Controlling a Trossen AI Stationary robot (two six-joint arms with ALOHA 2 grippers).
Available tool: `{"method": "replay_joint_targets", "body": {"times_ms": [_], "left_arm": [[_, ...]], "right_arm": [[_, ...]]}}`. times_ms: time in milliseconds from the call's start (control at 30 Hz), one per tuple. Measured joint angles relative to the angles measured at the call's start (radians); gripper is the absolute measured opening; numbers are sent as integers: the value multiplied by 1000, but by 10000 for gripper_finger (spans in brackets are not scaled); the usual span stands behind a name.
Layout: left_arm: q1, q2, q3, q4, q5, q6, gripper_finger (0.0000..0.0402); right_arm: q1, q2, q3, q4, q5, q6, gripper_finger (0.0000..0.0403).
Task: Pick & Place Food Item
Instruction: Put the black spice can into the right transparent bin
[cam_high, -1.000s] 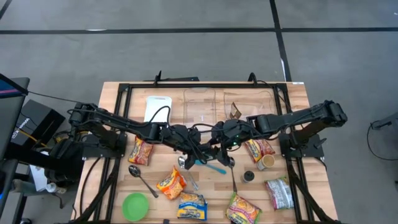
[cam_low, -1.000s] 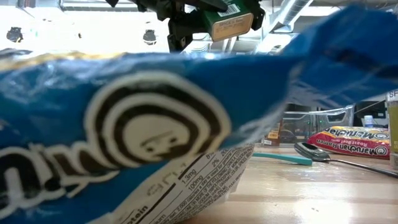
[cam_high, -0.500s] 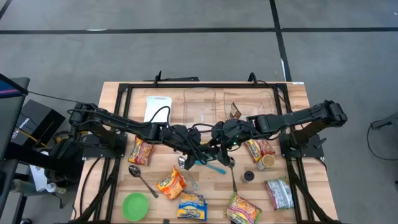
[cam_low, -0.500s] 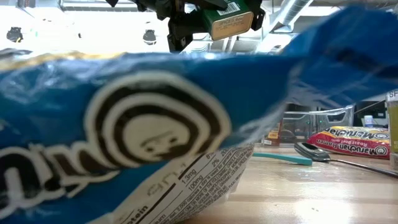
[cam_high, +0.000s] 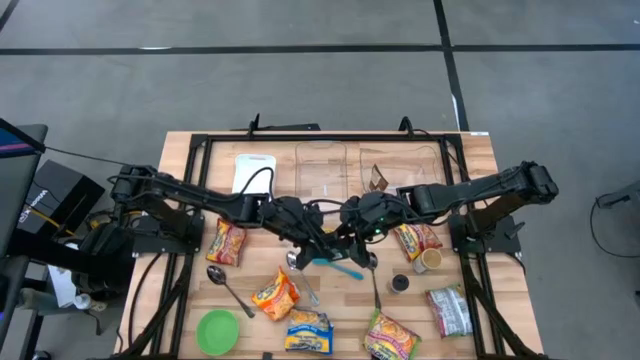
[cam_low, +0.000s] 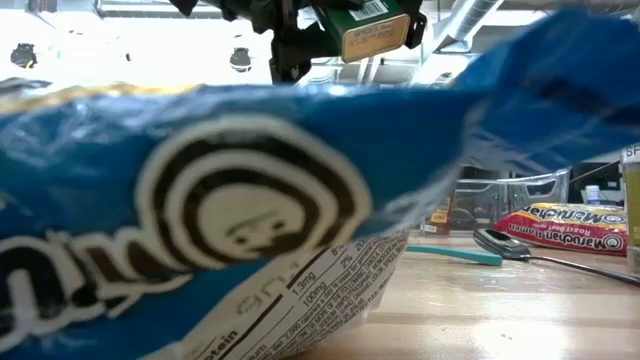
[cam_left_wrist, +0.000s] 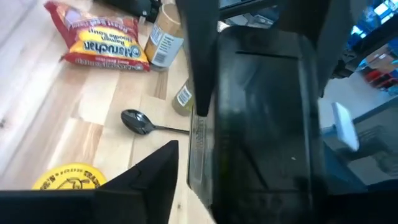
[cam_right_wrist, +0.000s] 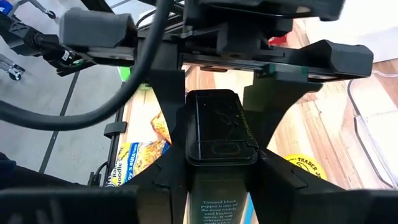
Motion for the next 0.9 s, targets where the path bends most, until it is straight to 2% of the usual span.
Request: {"method": "replay_joint_targets", "body": {"times_ms": [200, 500, 700, 900], "left_arm": [[17, -38, -1, -126, 42, -6, 229], [17, -130, 0, -246, 38, 10, 218], [17, -214, -1, -351, -25, 12, 205], [17, -308, -2, -427, -140, 54, 188]], "right_arm": [[0, 0, 0, -6, 1, -1, 120], [0, 0, 0, -49, -8, 0, 120], [0, -2, 1, -56, -4, 0, 120], [0, -3, 31, -98, 15, -3, 120]]}}
